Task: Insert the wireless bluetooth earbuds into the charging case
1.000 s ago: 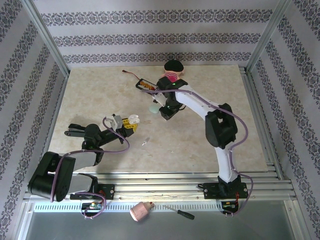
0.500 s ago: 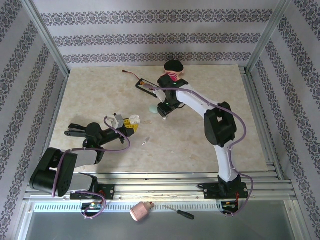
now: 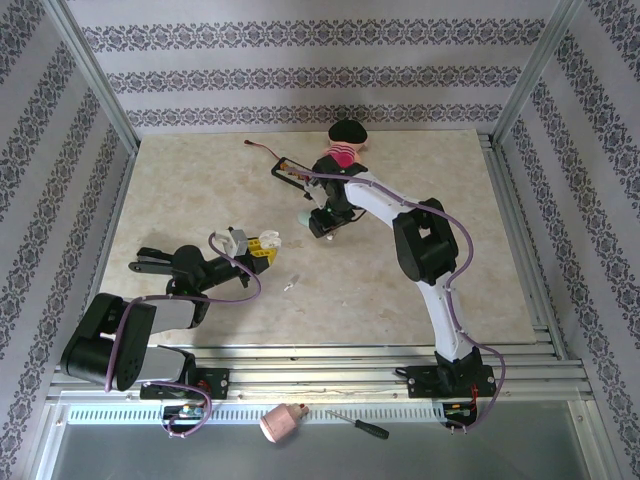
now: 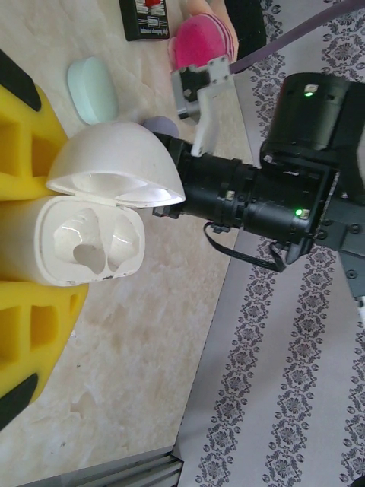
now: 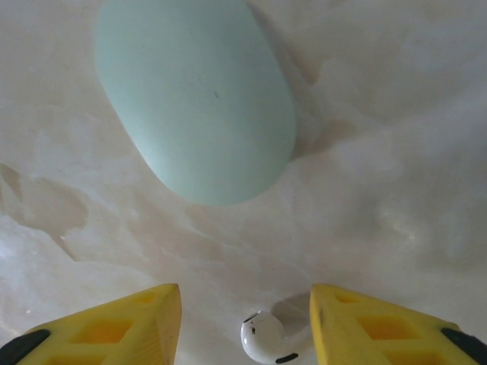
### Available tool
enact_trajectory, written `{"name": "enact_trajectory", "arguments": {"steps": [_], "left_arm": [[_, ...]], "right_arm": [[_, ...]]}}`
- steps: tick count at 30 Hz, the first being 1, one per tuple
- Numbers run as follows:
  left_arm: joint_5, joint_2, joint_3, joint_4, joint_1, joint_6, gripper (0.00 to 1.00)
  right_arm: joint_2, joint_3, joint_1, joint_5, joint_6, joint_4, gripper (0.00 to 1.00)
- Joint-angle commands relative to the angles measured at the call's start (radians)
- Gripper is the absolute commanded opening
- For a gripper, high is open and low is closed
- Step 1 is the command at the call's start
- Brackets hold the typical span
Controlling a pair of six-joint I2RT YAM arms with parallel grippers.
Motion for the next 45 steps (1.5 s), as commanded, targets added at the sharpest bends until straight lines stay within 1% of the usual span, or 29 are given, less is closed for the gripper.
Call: {"name": "enact_trajectory", "arguments": {"steps": [1, 6, 11, 17, 19, 24, 26, 31, 38, 42, 45], "left_arm": [[0.014, -0.002, 0.009, 0.047, 0.0, -0.009, 0.04], [0.021, 0.005, 0.015, 0.061, 0.001, -0.023, 0.04], [0.018, 0.0, 0.01, 0.062, 0.001, -0.025, 0.04], [0.017, 0.011, 0.011, 0.075, 0.0, -0.026, 0.04], [0.016, 0.013, 0.009, 0.079, 0.001, -0.027, 0.04], [0.015, 0.008, 0.002, 0.075, 0.002, -0.022, 0.04], [0.012, 0.003, -0.001, 0.067, 0.001, -0.017, 0.04], [0.008, -0.001, 0.003, 0.058, 0.002, -0.01, 0.04], [0.012, -0.002, 0.016, 0.046, 0.001, -0.012, 0.04], [0.013, -0.002, 0.024, 0.041, 0.001, -0.013, 0.04], [0.014, -0.003, 0.027, 0.04, 0.001, -0.015, 0.04]], "right_arm": [[-0.049, -0.081, -0.011, -0.033, 0.003, 0.029, 0.51], [-0.091, -0.154, -0.012, -0.023, 0.004, 0.068, 0.52], [-0.13, -0.204, -0.004, -0.031, 0.026, 0.092, 0.5], [-0.115, -0.188, 0.01, 0.001, 0.094, 0.091, 0.47], [-0.102, -0.174, 0.021, 0.031, 0.098, 0.083, 0.46], [-0.074, -0.128, 0.047, 0.159, 0.047, 0.022, 0.46], [-0.087, -0.134, 0.044, 0.173, 0.037, 0.022, 0.46], [-0.104, -0.14, 0.04, 0.263, 0.013, -0.006, 0.44], [-0.116, -0.161, 0.014, 0.289, 0.028, 0.011, 0.44], [-0.128, -0.178, -0.001, 0.305, 0.064, 0.062, 0.43], [-0.152, -0.192, -0.005, 0.265, 0.083, 0.092, 0.43]]}}
